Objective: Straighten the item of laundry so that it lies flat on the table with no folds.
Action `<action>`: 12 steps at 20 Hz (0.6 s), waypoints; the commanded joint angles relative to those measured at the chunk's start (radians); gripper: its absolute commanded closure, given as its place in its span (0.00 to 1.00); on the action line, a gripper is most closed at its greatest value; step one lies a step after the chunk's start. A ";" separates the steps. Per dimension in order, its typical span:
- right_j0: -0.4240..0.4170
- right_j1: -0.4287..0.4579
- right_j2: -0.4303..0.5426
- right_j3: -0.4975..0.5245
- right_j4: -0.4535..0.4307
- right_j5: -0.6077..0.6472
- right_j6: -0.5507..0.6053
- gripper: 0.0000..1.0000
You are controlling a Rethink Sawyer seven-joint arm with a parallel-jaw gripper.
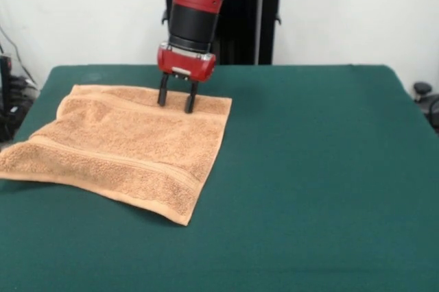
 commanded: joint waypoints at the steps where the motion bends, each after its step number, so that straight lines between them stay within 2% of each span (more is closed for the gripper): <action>1: 0.108 0.067 0.052 -0.031 0.117 -0.045 0.139 0.00; 6: 0.179 0.101 0.064 -0.008 0.234 -0.067 0.196 0.00; 12: 0.237 0.127 0.094 -0.002 0.333 -0.075 0.233 0.00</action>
